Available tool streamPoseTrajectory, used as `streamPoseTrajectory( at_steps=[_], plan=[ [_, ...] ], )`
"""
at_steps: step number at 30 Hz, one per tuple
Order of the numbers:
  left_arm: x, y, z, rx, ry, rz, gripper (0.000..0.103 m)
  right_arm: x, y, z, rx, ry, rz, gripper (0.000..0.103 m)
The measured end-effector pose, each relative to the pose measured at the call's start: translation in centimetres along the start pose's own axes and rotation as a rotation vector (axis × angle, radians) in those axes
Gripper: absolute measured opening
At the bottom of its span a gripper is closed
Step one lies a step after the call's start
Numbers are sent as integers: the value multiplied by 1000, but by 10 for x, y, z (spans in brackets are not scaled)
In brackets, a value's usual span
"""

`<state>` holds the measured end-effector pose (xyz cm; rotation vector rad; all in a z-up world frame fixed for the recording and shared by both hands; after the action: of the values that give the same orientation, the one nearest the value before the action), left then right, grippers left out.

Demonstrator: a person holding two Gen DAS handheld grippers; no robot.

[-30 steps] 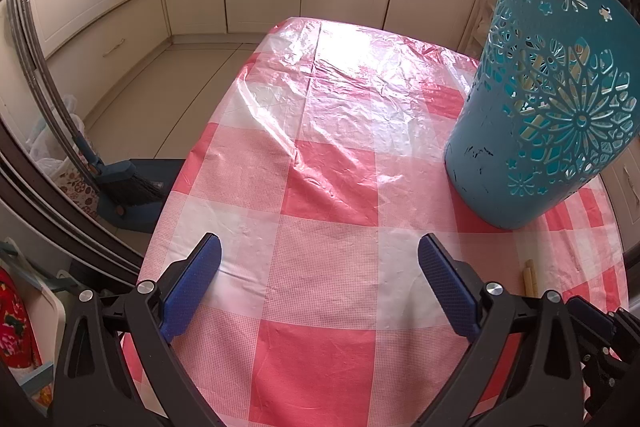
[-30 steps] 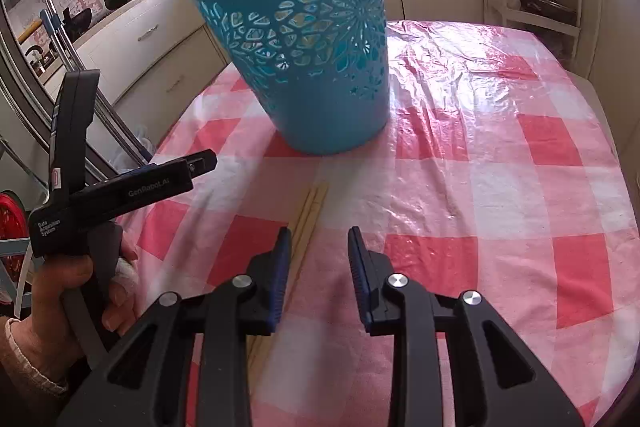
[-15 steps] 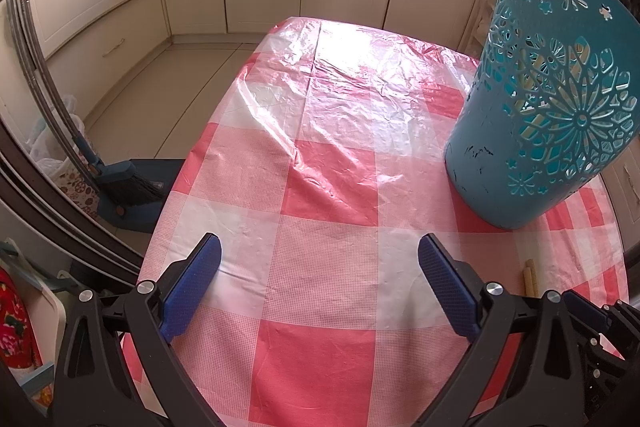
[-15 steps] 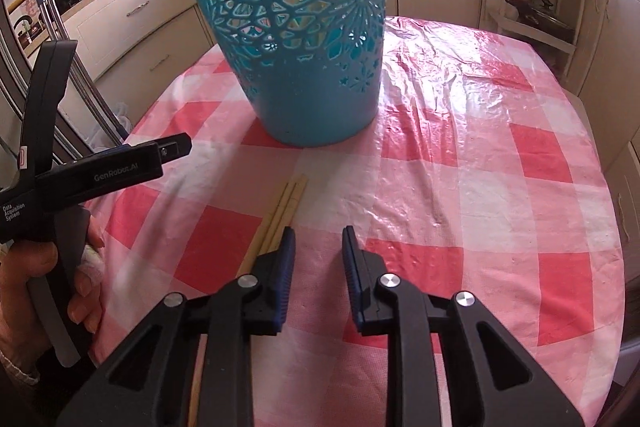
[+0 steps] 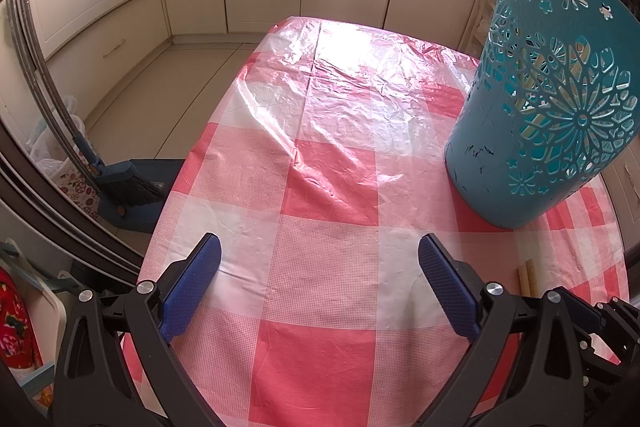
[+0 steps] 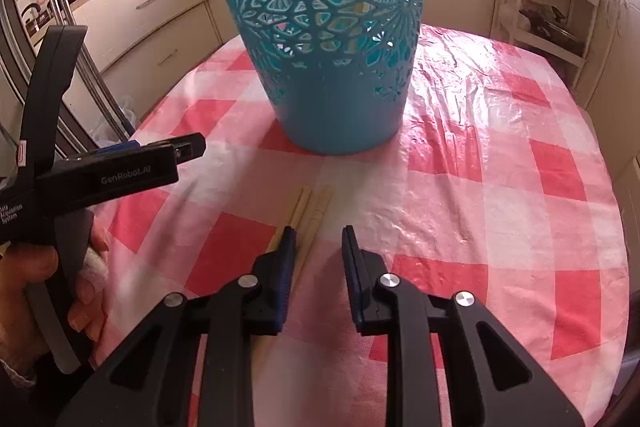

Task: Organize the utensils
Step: 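Move the open right tool back beside the loose sticks, then lower the open left tool around a loose wooden stick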

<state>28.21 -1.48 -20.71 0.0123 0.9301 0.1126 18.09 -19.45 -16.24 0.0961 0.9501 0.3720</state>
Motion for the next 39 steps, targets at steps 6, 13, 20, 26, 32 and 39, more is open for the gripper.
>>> streamPoseTrajectory(
  at_steps=[6, 13, 20, 26, 32, 39],
  plan=[
    [0, -1, 0, 0, -1, 0, 95, -15, -13, -12, -56, 36, -39, 13],
    [-20, -9, -19, 19, 30, -107, 95, -32, -40, -28, 31, 0, 12, 12],
    [-53, -45, -57, 179, 33, -155, 95, -31, -42, -26, 51, -21, 37, 12],
    [-53, -57, -64, 207, 57, -137, 95, -33, -46, -27, 62, -28, 56, 12],
    [-56, -64, -69, 236, 63, -123, 95, -33, -47, -27, 68, -30, 65, 12],
    [-54, -66, -67, 239, 67, -110, 95, -35, -49, -28, 69, -30, 69, 12]
  ],
)
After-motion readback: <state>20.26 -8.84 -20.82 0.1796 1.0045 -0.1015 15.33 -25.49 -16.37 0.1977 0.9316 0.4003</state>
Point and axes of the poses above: each gripper's, at about its wrist camera, not at the fingertips, and x roughly the way its jaws point, y to its left, z to its top, the point moved 1 cm from there along x, roughly the way its jaws point, and after that the axes turned 9 degrees about z, right-handed, at the moved point
